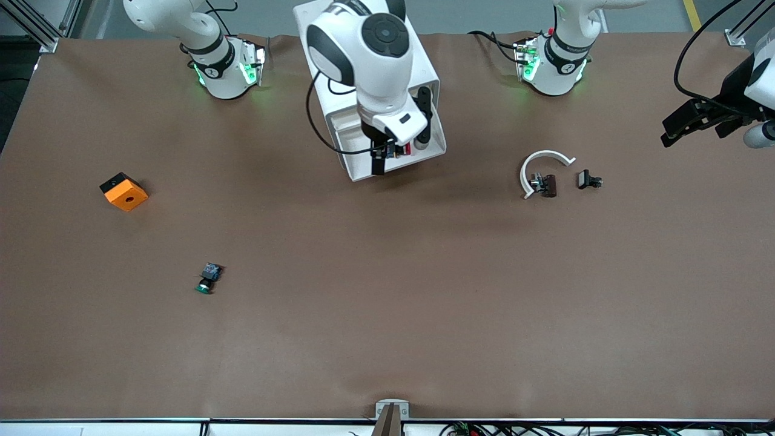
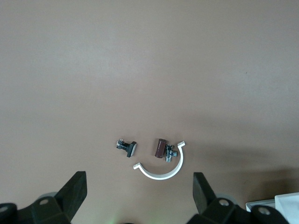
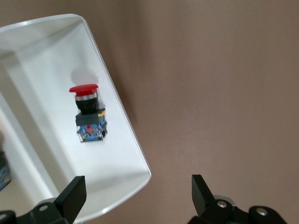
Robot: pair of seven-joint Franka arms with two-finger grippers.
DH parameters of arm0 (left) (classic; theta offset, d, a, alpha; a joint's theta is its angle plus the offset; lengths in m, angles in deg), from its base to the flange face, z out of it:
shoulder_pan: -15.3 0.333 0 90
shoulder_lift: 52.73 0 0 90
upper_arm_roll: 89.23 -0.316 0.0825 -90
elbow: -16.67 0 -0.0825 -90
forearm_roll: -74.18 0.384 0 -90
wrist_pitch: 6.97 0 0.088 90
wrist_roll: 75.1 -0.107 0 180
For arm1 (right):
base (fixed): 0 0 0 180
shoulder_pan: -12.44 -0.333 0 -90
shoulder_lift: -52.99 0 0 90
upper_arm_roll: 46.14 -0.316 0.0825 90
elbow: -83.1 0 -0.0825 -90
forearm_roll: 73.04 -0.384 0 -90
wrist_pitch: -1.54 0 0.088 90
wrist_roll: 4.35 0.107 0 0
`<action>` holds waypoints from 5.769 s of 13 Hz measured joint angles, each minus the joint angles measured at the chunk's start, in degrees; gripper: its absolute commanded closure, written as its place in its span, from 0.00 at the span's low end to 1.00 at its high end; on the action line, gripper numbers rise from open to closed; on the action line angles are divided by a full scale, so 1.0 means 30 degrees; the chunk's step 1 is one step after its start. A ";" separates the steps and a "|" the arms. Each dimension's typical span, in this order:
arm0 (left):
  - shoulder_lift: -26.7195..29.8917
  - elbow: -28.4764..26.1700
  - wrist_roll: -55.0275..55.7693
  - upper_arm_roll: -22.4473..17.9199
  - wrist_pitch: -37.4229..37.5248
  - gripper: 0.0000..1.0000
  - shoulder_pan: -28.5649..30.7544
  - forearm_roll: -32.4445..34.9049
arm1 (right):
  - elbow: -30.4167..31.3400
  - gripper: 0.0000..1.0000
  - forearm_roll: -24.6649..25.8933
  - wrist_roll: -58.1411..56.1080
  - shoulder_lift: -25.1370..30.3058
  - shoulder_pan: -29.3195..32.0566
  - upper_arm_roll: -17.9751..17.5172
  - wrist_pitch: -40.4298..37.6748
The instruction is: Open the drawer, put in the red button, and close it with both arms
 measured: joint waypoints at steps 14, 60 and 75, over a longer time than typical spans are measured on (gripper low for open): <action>-0.0126 0.0482 -0.2160 0.0575 -0.0018 0.00 -0.0181 -0.0001 | -0.1358 0.00 -0.0629 -0.0488 0.3847 0.9636 0.0292 -0.8360; -0.3654 0.0380 0.3371 0.3629 -0.2509 0.00 -0.1430 -0.0322 | 0.3484 0.00 0.0388 1.1912 0.9913 1.6467 0.0117 -0.4640; -1.2546 0.0066 1.4114 0.4830 -0.9181 0.00 -0.8120 -0.3890 | 0.3347 0.00 0.0383 1.1933 0.9897 1.6741 0.0128 -0.4643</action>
